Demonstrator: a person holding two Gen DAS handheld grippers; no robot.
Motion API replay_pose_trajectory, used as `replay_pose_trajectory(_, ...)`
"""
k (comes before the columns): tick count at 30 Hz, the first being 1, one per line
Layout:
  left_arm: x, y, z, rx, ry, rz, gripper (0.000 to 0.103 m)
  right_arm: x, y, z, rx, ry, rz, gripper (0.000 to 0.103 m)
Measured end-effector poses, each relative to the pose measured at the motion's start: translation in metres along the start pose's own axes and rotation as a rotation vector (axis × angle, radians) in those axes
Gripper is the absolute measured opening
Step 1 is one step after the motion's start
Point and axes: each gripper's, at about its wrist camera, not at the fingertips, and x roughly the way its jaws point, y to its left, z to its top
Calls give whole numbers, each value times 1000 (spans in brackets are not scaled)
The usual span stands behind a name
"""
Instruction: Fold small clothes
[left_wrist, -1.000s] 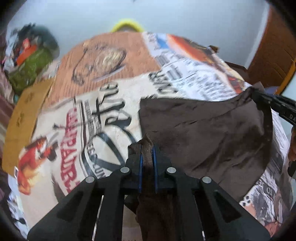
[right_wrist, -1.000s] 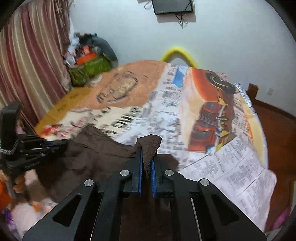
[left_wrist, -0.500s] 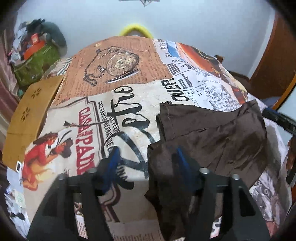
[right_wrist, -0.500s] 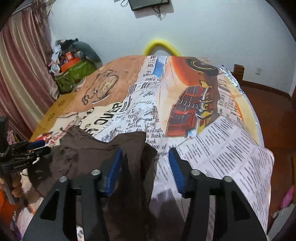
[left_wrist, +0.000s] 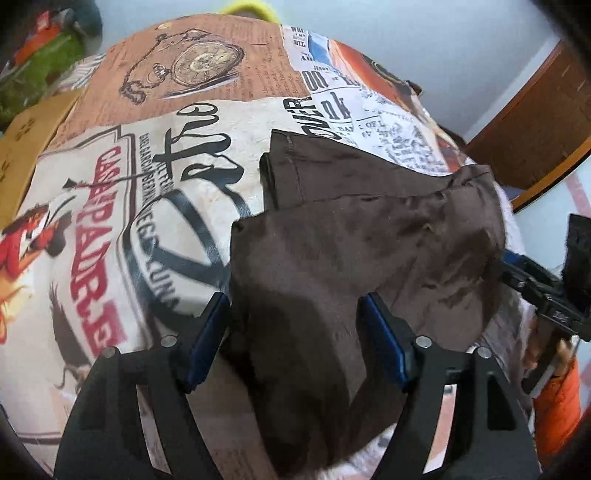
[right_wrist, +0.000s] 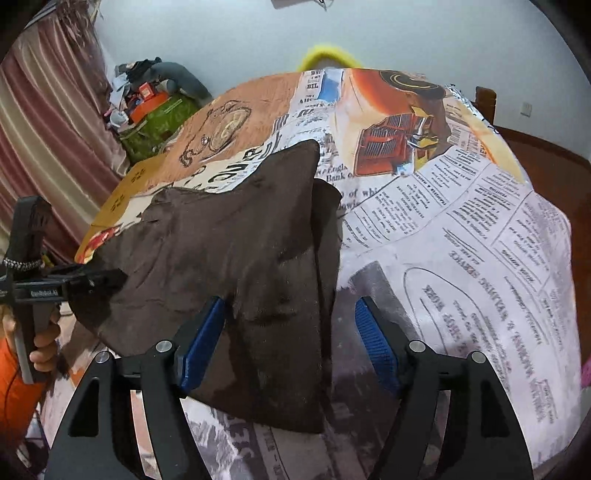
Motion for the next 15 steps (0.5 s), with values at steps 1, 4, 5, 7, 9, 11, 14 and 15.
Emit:
replay_pose_trajectory(1, 3, -2, 3, 4, -2, 4, 73, 1, 0, 1, 2, -5, 6, 70)
replay_pose_trajectory(4, 9, -5, 12, 9, -5, -7, 72, 7, -1, 6, 24, -14, 42, 70)
replay_pose_trajectory(5, 11, -7, 15, 12, -5, -11, 71, 10, -1, 8, 32, -14, 58, 70)
replay_pose_trajectory(7, 14, -8, 19, 19, -7, -14, 63, 16, 1, 10, 31, -17, 74, 72)
replay_pose_trajectory(9, 13, -8, 20, 22, -17, -22, 53, 19, 2, 11, 30, -30, 71, 72)
replay_pose_trajectory(11, 11, -3, 20, 1, -27, -41, 41, 22, 2, 13, 45, -47, 67, 67)
replay_pose_trajectory(14, 9, 9, 20, -58, -26, -100, 29, 23, 5, 13, 36, -60, 37, 48)
replay_pose_trajectory(15, 8, 12, 19, -73, -26, -115, 26, 24, 5, 13, 35, -58, 39, 38)
